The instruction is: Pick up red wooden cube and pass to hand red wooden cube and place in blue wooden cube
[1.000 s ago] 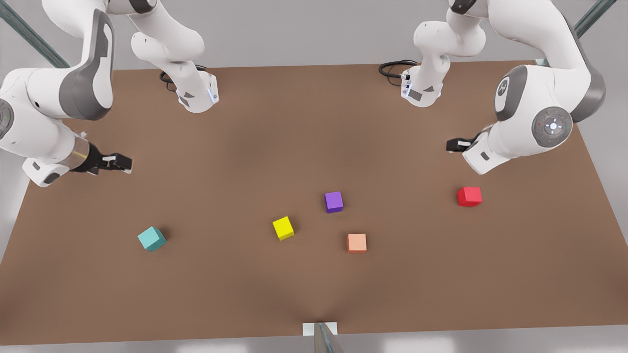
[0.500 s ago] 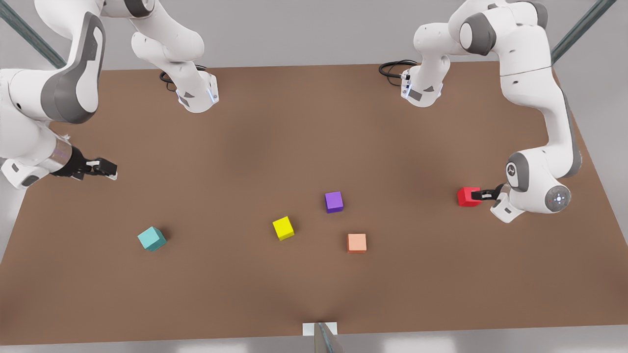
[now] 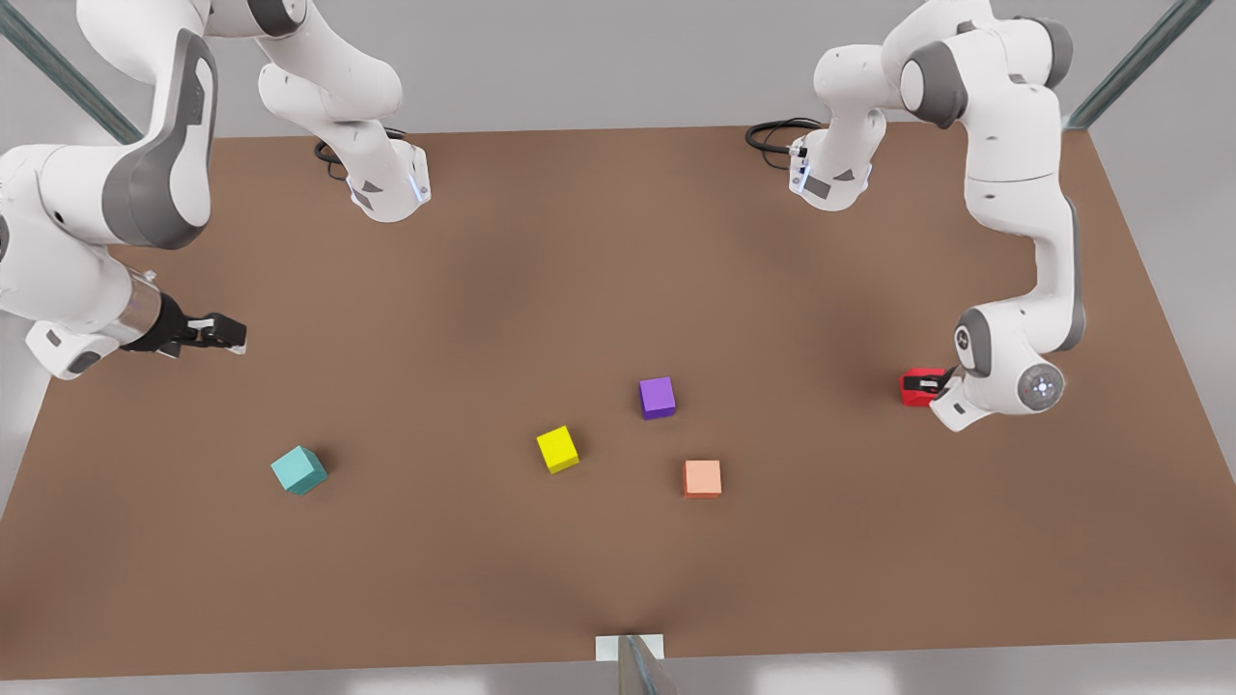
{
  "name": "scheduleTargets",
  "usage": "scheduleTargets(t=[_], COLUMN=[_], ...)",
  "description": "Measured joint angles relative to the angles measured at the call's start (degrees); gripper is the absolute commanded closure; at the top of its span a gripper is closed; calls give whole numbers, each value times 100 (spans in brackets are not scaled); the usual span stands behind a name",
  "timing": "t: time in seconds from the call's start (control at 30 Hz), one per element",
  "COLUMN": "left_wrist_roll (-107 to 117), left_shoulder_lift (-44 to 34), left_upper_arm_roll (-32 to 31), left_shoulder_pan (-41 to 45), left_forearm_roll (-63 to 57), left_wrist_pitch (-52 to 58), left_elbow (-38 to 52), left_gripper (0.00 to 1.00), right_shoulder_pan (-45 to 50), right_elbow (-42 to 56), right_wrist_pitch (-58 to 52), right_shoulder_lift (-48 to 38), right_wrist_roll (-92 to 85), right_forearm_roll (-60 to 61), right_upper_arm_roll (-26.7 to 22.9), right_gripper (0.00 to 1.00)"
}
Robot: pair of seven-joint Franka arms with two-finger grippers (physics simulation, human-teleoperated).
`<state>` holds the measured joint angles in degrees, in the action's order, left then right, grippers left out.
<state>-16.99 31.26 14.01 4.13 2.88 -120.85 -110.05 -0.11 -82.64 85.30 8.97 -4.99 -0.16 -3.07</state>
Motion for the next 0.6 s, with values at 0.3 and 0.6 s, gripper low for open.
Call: scheduleTargets(t=[0.3, 0.6], left_wrist_roll=[-265, -296], left_shoulder_lift=[318, 121], left_upper_arm_roll=[-4, -179], left_shoulder_pan=[-4, 6], left_forearm_roll=[51, 208], left_wrist_pitch=[-140, -183], left_elbow=[7, 69], left_gripper=[3, 35], right_shoulder_pan=[44, 65], right_elbow=[-17, -18], right_wrist_pitch=[-30, -60], right_shoulder_lift=[13, 23], right_wrist_roll=[-13, -19], right_forearm_roll=[1, -4], right_upper_arm_roll=[0, 0], right_gripper=[0, 0])
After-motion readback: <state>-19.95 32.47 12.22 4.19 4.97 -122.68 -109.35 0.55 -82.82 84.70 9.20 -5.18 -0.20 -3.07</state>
